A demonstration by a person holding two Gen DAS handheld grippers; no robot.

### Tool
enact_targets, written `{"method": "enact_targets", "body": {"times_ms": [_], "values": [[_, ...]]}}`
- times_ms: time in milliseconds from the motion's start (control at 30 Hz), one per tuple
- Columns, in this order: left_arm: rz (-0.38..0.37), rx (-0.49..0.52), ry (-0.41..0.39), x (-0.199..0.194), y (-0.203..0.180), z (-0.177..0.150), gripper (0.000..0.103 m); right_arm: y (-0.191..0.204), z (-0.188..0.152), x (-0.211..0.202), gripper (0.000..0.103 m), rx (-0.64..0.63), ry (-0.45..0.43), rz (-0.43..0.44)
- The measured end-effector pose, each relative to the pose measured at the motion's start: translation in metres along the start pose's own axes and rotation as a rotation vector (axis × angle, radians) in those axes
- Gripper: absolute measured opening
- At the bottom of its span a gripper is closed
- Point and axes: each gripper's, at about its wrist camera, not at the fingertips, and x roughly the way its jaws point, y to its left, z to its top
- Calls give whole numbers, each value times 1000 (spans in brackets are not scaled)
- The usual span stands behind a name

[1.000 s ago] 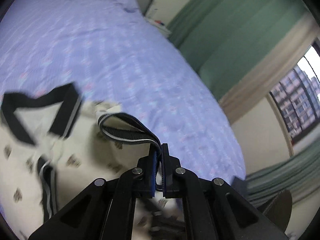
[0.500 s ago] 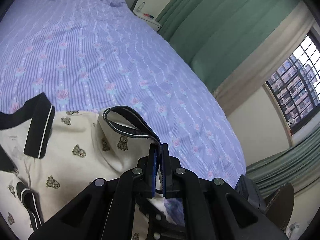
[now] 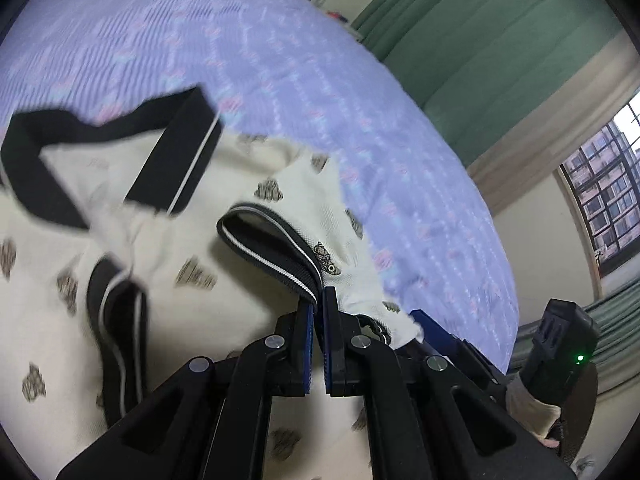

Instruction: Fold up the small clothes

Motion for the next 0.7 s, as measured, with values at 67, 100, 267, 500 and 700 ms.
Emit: {"method": "enact_targets", "body": {"times_ms": [67, 100, 267, 500, 700], "values": [[27, 5, 19, 2, 6, -7, 6, 5, -9, -2, 64, -10, 20, -6], [53, -4, 28, 4, 10, -9, 8, 6, -14, -4, 64, -23, 23, -12], [74, -44, 20, -1, 18, -13, 36, 13, -32, -14, 64, -93, 29, -46], [198, 92, -109, -22, 2, 18, 53, 6, -33, -47, 64, -7, -52, 35], [223, 237, -5, 15, -3, 61, 53, 13, -16, -23, 59, -27, -49, -28]]}}
